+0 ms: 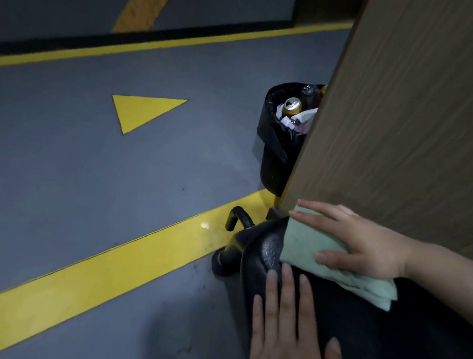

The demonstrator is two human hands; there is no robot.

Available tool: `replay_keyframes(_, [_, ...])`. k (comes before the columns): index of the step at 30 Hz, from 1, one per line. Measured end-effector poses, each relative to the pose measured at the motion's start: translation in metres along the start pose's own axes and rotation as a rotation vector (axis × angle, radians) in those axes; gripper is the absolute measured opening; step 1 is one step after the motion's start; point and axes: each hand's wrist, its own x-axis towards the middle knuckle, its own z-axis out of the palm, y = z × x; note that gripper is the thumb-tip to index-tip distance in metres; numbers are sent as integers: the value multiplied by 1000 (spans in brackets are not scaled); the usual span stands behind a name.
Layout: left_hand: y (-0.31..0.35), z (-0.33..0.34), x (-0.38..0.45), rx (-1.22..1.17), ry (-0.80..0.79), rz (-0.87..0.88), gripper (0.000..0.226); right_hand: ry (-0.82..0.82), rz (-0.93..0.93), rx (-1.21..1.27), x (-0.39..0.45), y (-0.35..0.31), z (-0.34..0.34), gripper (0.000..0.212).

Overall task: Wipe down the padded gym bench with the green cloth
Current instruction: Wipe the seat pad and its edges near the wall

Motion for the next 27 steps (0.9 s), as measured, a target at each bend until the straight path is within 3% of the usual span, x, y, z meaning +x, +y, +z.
replay_keyframes(4, [-10, -2, 40, 0, 45, -37, 69, -48, -73, 11, 19, 13, -8, 69])
replay_keyframes(12, [-12, -2, 45, -160, -38, -119, 71, -203, -216, -113, 61, 8, -15, 75])
replay_keyframes(17, [-12, -2, 43, -170, -35, -166, 73, -175, -379, -154, 44, 19, -17, 74])
replay_keyframes(22, [-12, -3, 43, -162, -75, -173, 70, -189, -281, -94, 26, 31, -15, 75])
replay_keyframes(27, [-11, -7, 42, -241, -53, -190, 72, -134, -367, -196, 50, 14, -15, 79])
